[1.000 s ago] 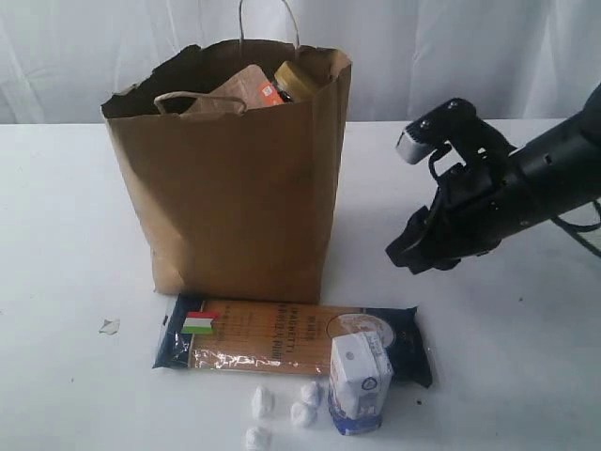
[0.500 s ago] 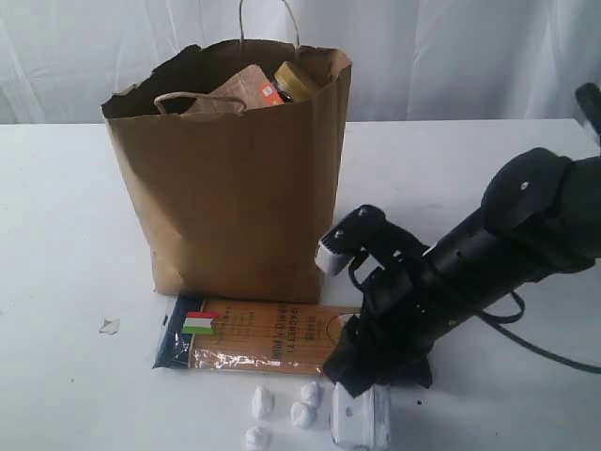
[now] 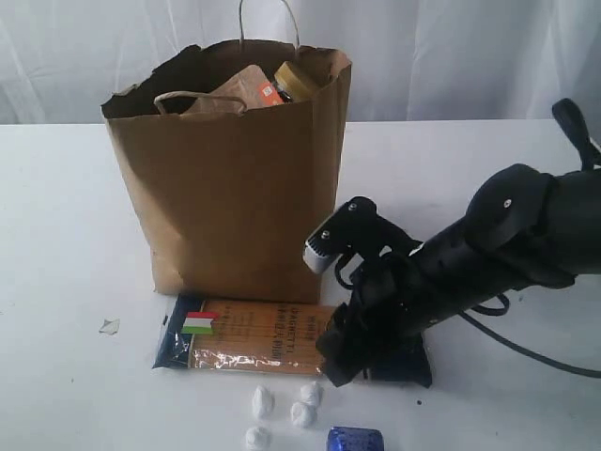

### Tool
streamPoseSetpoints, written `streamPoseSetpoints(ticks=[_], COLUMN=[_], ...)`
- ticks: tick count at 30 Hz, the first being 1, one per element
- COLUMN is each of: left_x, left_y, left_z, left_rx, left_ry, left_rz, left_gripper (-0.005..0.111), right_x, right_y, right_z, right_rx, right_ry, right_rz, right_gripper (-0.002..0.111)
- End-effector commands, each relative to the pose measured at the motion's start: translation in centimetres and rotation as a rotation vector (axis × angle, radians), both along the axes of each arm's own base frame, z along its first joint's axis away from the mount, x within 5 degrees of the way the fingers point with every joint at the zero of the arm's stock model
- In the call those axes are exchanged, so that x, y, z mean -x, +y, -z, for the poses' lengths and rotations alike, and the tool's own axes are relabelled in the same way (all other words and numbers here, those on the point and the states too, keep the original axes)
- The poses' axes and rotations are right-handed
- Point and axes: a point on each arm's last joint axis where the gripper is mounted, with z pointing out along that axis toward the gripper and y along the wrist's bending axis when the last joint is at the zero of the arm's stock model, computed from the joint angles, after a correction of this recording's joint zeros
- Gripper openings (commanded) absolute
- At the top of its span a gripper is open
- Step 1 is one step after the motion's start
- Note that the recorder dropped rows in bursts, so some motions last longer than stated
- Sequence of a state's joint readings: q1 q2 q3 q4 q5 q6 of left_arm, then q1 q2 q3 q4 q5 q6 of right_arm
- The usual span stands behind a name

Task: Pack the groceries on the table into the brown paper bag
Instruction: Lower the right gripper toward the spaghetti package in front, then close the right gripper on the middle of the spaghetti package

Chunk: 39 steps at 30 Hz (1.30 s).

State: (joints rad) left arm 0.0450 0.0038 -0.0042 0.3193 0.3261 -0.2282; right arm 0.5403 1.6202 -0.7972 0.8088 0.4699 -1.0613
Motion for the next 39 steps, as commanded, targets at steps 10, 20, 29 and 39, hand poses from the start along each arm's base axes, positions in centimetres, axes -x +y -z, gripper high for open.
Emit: streamPoseSetpoints(ticks=[10,20,29,39], left_x=[0.0,0.0,0.0,0.0], left_y=[-0.1,-0.1,-0.1,-0.1], left_z=[0.1,0.1,0.1,0.1], left_rx=[0.004,0.004,0.004,0.004], left_ry=[0.003,0.003,0.003,0.003], left_rz=[0.009,0.009,0.009,0.009], left_gripper=[0.0,0.0,0.0,0.0], right_x=[1.3,0.9,0.2,1.0], right_y=[3.4,3.4,3.6,3.4], right_z=[-1.7,-1.0,-0.7,-0.5], right_rx=[0.154,0.179,0.15,0.147], right_ry=[-0.29,-0.293,-0.259,-0.157], right_rz=[-0.551,-0.527,-0.359,-0.366], right_gripper=[0.067,0.079,0.092,0.096])
